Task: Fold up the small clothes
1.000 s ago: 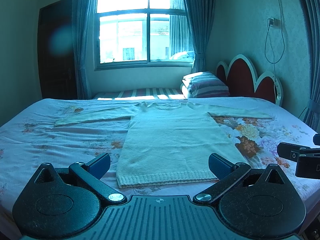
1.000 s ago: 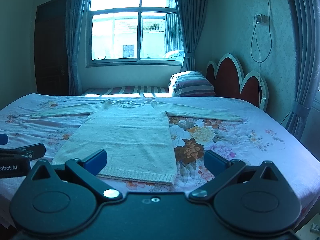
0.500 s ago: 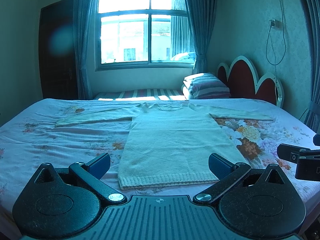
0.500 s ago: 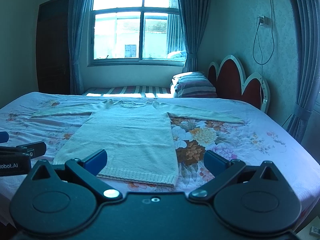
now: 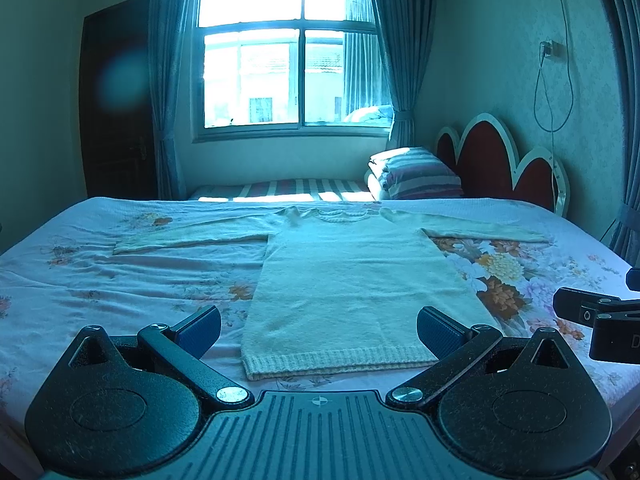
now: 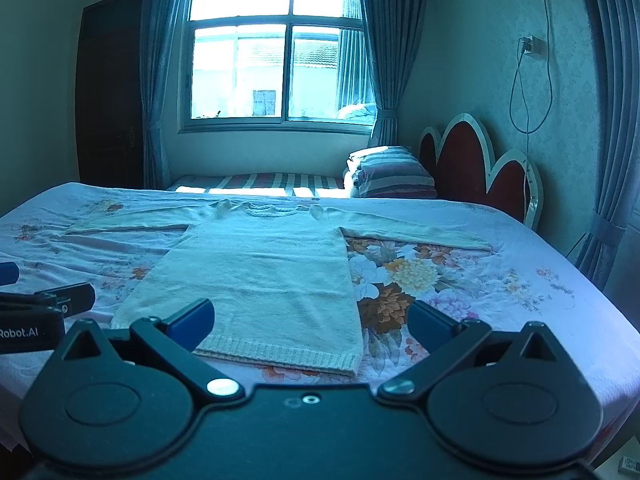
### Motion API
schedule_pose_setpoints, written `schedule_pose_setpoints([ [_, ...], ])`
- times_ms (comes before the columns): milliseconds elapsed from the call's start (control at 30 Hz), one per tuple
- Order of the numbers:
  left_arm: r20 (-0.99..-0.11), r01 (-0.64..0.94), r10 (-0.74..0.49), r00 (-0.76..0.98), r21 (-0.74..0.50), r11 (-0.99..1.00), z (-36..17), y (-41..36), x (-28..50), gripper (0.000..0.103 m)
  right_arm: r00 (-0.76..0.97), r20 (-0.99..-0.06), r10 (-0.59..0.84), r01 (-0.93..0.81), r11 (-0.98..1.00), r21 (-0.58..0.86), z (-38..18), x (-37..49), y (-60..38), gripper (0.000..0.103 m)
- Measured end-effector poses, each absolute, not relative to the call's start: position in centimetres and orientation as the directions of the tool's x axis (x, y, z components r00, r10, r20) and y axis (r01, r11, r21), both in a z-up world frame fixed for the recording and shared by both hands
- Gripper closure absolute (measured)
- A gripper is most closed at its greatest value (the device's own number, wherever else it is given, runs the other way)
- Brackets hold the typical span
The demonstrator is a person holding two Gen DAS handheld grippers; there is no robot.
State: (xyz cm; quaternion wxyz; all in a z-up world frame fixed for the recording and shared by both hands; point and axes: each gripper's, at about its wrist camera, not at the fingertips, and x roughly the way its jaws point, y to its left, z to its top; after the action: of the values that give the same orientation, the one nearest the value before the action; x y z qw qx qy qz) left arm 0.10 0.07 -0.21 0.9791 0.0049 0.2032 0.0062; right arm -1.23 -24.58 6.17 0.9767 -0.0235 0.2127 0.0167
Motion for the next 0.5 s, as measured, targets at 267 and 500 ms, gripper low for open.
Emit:
schedule_pose_setpoints([
  [267,-0.405,-0.011,0.014,0.914,0.008,1.000,-0.1,0.4,1.2,0.000,0.910,-0.415,0.005,-0.023,0.999,-0.038,6.2,-1.1,-25.0,0.000],
  [500,-0.416,-0.017,0.016,0.909,0.000,1.000,0.3,0.6,4.9,0.000,0.917,-0.399,0.011,-0.006,1.000,0.012,7.0,1.0,-27.6,0.000],
])
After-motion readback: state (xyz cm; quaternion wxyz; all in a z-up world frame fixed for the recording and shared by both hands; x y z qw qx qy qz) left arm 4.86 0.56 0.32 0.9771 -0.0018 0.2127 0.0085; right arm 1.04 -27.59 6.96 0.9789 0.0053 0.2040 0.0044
